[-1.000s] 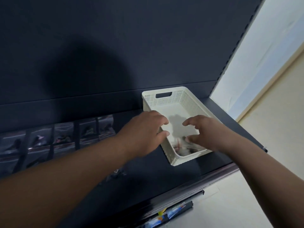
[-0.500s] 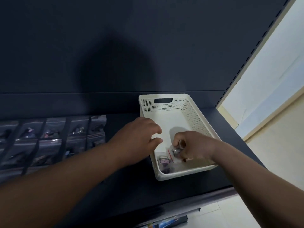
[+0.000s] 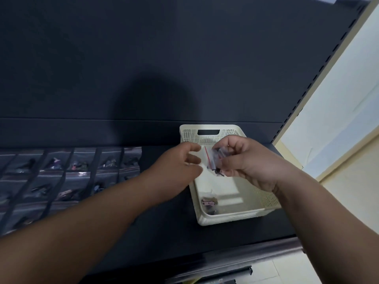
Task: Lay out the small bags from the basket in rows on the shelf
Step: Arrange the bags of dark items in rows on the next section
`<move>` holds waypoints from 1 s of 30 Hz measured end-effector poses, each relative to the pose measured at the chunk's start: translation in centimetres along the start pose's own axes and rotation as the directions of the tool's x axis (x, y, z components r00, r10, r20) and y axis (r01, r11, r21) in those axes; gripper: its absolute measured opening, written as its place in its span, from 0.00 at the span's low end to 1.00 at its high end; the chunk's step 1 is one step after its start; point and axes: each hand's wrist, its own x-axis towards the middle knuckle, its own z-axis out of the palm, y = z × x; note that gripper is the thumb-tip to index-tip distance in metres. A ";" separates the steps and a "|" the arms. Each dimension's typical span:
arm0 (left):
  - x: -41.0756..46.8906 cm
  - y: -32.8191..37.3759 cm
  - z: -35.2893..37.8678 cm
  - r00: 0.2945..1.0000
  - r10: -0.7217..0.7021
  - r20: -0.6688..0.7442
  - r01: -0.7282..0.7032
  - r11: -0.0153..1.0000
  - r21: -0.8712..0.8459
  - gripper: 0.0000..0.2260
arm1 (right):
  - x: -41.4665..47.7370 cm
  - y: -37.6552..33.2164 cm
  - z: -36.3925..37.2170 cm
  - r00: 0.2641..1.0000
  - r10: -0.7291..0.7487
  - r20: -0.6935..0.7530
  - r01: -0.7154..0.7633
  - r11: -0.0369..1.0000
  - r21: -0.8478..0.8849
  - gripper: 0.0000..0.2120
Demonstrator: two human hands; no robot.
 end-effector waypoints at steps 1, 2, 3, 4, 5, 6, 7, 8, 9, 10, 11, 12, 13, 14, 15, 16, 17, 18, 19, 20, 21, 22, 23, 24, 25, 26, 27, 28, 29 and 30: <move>-0.5 0.3 -0.2 0.996 -0.082 0.044 0.088 0.981 -0.173 0.17 | -0.2 -0.4 0.9 1.000 -0.010 -0.013 0.010 1.000 0.010 0.13; -1.1 0.7 -0.5 0.984 -0.139 0.110 0.168 0.930 -0.326 0.15 | -0.4 -0.9 1.9 0.999 -0.017 -0.029 0.018 1.000 0.013 0.12; -1.9 0.9 -1.0 0.974 -0.151 0.170 0.212 0.876 -0.433 0.14 | -0.5 -1.1 3.1 0.999 -0.019 -0.045 0.020 1.000 0.013 0.12; -2.6 0.8 -1.6 0.971 -0.127 0.204 0.213 0.846 -0.489 0.11 | -0.7 -1.3 4.3 0.998 -0.022 -0.062 0.023 1.000 0.006 0.11; -3.4 0.7 -2.1 0.970 -0.095 0.222 0.201 0.827 -0.525 0.10 | -0.8 -1.4 5.5 0.996 -0.031 -0.080 0.030 0.999 -0.012 0.12; -4.2 0.5 -2.6 0.971 -0.070 0.228 0.187 0.815 -0.548 0.11 | -0.9 -1.4 6.8 0.994 -0.041 -0.098 0.037 0.998 -0.042 0.12; -5.0 0.2 -3.2 0.973 -0.060 0.225 0.178 0.812 -0.556 0.13 | -1.0 -1.3 8.1 0.992 -0.043 -0.119 0.034 0.997 -0.075 0.13; -5.8 -0.1 -3.8 0.976 -0.067 0.206 0.172 0.817 -0.550 0.14 | -1.1 -1.3 9.3 0.990 -0.035 -0.137 0.021 0.994 -0.106 0.13; -6.6 -0.5 -4.4 0.980 -0.089 0.178 0.173 0.822 -0.543 0.12 | -1.2 -1.4 10.5 0.989 -0.025 -0.144 0.006 0.991 -0.133 0.13; -7.4 -1.0 -5.1 0.983 -0.116 0.144 0.176 0.829 -0.531 0.09 | -1.3 -1.5 11.7 0.991 -0.013 -0.132 -0.008 0.987 -0.159 0.14; -8.1 -1.5 -5.8 0.983 -0.145 0.110 0.181 0.839 -0.514 0.07 | -1.5 -1.6 12.7 0.995 0.001 -0.103 -0.019 0.984 -0.177 0.14; -8.9 -2.0 -6.6 0.982 -0.173 0.071 0.185 0.852 -0.489 0.05 | -1.8 -1.8 13.7 0.998 0.024 -0.058 -0.033 0.984 -0.176 0.14; -9.7 -2.4 -7.5 0.980 -0.194 0.033 0.187 0.866 -0.464 0.06 | -2.1 -1.9 14.6 0.999 0.052 -0.005 -0.052 0.988 -0.146 0.15; -10.4 -2.8 -8.4 0.978 -0.209 0.003 0.188 0.877 -0.442 0.06 | -2.4 -2.1 15.5 0.995 0.081 0.050 -0.076 0.993 -0.091 0.16; -11.2 -3.2 -9.4 0.976 -0.218 -0.016 0.191 0.886 -0.423 0.07 | -2.7 -2.2 16.4 0.990 0.100 0.097 -0.097 0.995 -0.029 0.17; -11.9 -3.5 -10.3 0.974 -0.223 -0.027 0.194 0.894 -0.404 0.06 | -3.0 -2.4 17.2 0.985 0.107 0.132 -0.112 0.993 0.027 0.16; -12.7 -3.8 -11.2 0.973 -0.230 -0.035 0.199 0.902 -0.384 0.06 | -3.1 -2.5 18.1 0.982 0.112 0.151 -0.124 0.990 0.074 0.15; -13.5 -4.1 -12.0 0.970 -0.238 -0.039 0.208 0.907 -0.365 0.06 | -3.3 -2.6 18.9 0.980 0.119 0.162 -0.138 0.983 0.117 0.13; -14.2 -4.4 -12.7 0.968 -0.249 -0.044 0.219 0.911 -0.350 0.06 | -3.4 -2.6 19.9 0.977 0.131 0.169 -0.158 0.975 0.156 0.12; -14.9 -4.7 -13.2 0.965 -0.259 -0.050 0.227 0.912 -0.343 0.06 | -3.5 -2.4 20.9 0.973 0.142 0.181 -0.176 0.967 0.185 0.12; -15.6 -4.9 -13.7 0.961 -0.271 -0.058 0.236 0.909 -0.345 0.06 | -3.5 -2.3 21.9 0.970 0.149 0.193 -0.189 0.961 0.203 0.12; -16.2 -5.1 -14.2 0.956 -0.285 -0.064 0.245 0.902 -0.355 0.06 | -3.7 -2.0 22.9 0.967 0.155 0.203 -0.198 0.956 0.215 0.13; -16.8 -5.4 -14.7 0.952 -0.300 -0.066 0.255 0.892 -0.374 0.07 | -3.8 -1.7 23.8 0.966 0.160 0.205 -0.206 0.951 0.230 0.13; -17.3 -5.6 -15.0 0.947 -0.315 -0.060 0.266 0.877 -0.399 0.07 | -3.9 -1.5 24.6 0.967 0.164 0.194 -0.211 0.945 0.250 0.14; -17.8 -5.8 -15.4 0.943 -0.330 -0.051 0.279 0.862 -0.424 0.07 | -4.1 -1.2 25.3 0.970 0.168 0.173 -0.211 0.939 0.271 0.15; -18.3 -6.0 -15.8 0.938 -0.345 -0.039 0.294 0.849 -0.440 0.06 | -4.2 -0.8 25.8 0.974 0.168 0.150 -0.205 0.937 0.283 0.16; -18.7 -6.3 -16.1 0.934 -0.358 -0.027 0.308 0.839 -0.447 0.05 | -4.4 -0.5 26.4 0.977 0.168 0.134 -0.201 0.938 0.281 0.17; -19.1 -6.6 -16.3 0.931 -0.365 -0.015 0.321 0.836 -0.446 0.05 | -4.7 -0.2 27.1 0.978 0.167 0.127 -0.197 0.942 0.272 0.17; -19.5 -6.8 -16.5 0.930 -0.369 -0.003 0.331 0.837 -0.437 0.05 | -5.0 0.0 27.7 0.978 0.168 0.121 -0.195 0.946 0.258 0.17; -19.8 -7.1 -16.6 0.929 -0.370 0.008 0.339 0.841 -0.421 0.05 | -5.3 0.3 28.3 0.979 0.169 0.110 -0.191 0.953 0.237 0.16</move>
